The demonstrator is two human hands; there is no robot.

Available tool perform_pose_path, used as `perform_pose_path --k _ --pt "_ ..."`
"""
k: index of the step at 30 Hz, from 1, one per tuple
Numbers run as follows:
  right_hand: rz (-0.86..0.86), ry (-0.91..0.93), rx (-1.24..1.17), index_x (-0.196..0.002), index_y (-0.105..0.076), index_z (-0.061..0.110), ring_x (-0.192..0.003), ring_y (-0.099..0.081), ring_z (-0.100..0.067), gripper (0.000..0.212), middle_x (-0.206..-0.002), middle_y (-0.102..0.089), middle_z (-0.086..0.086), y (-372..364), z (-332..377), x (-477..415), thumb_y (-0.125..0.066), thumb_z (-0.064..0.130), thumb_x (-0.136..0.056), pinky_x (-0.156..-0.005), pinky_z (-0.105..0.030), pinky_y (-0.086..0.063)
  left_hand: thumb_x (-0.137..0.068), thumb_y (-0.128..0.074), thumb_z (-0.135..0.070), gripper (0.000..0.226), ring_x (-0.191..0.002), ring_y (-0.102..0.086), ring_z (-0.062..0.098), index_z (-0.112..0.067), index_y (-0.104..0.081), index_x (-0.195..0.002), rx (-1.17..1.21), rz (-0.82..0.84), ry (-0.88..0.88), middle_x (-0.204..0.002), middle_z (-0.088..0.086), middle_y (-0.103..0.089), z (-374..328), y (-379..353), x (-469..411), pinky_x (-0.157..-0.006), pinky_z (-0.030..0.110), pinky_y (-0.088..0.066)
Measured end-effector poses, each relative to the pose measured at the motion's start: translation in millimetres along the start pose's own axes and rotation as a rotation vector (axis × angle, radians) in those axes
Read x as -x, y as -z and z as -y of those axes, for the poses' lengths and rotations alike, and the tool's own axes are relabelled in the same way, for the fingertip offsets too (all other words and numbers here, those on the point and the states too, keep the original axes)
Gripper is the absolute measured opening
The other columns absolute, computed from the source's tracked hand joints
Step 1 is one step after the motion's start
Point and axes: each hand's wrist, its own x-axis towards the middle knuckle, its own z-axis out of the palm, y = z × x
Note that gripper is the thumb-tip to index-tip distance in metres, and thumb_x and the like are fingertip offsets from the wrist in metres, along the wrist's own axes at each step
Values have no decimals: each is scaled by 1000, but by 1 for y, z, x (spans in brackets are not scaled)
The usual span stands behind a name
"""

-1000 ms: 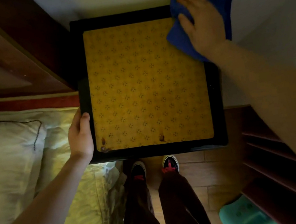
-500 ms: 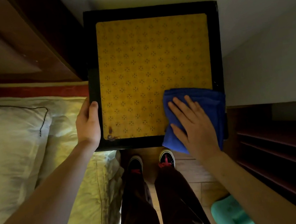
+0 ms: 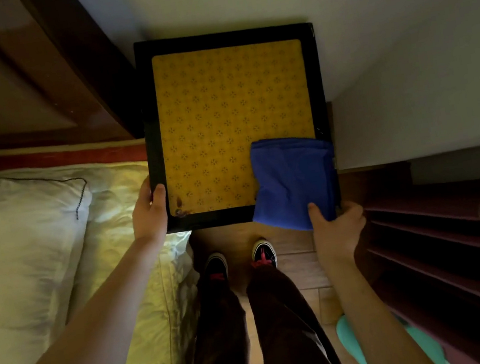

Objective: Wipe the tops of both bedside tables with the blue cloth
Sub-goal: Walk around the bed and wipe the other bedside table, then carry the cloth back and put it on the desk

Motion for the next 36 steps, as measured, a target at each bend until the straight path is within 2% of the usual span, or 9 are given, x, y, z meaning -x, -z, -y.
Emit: perform_pose_path --k 3,6,8,16,20,26,31,34,36 --pt "64 -130 -138 -118 -52 -3 -92 -58 -22 54 -112 -59 -12 8 8 3 -78 22 -78 -61 -22 -45 -99 -43 -18 39 -89 -58 16 -23 -49 -137 0 28 101 -100 -5 -62 3 14 29 -71 24 -45" --pt "327 -310 -316 -105 -65 0 -99 -64 -30 31 -109 -67 -15 21 27 9 -74 15 -80 -82 -41 -55 -94 -48 -20 38 -116 -58 34 -11 -54 -130 -3 91 221 -129 18 -60 2 38 49 -102 49 -47" --pt "478 -361 -444 -98 -64 7 -98 -64 -29 16 -109 -67 -14 35 52 23 -70 11 -84 -85 -42 -54 -93 -49 -21 31 -112 -62 34 -8 -61 -119 30 108 254 -124 22 -63 -14 62 63 -103 51 -44" --pt "666 105 -325 -111 -60 17 -101 -63 -25 16 -110 -63 -6 136 166 141 -59 17 -95 -85 -36 -54 -75 -56 -37 24 -96 -64 24 -24 -65 -94 200 171 -14 -105 9 -68 -121 173 179 -77 29 -46" --pt "713 336 -306 -107 -62 24 -93 -68 -16 16 -106 -68 4 177 197 197 -63 20 -91 -73 -27 -59 -93 -57 -23 15 -92 -66 13 -22 -70 -99 172 166 -164 -98 0 -72 -137 220 230 -83 30 -50" --pt "758 468 -102 -90 -64 23 -84 -65 -19 10 -95 -69 -3 173 215 226 -64 13 -91 -76 -38 -54 -84 -55 -32 22 -91 -68 22 -21 -69 -97 292 -9 -85 -95 7 -73 -100 251 273 -76 27 -49" --pt "859 519 174 -98 -64 5 -80 -63 -20 13 -96 -68 -15 130 199 215 -67 12 -89 -65 -28 -51 -77 -52 -39 25 -88 -67 27 -22 -68 -88 423 -260 195 -91 7 -72 -13 240 319 -83 43 -52" --pt "937 526 346 -105 -67 2 -92 -65 -34 28 -104 -69 -19 109 188 205 -73 20 -84 -86 -52 -53 -96 -51 -24 18 -89 -67 25 -18 -68 -93 581 -454 335 -95 8 -72 23 214 371 -73 32 -49" --pt "1034 571 448 -107 -68 3 -96 -65 -36 30 -106 -69 -18 98 183 204 -73 20 -83 -88 -54 -51 -98 -50 -20 20 -90 -67 25 -17 -69 -94 690 -619 413 -94 8 -73 37 189 409 -70 28 -46"
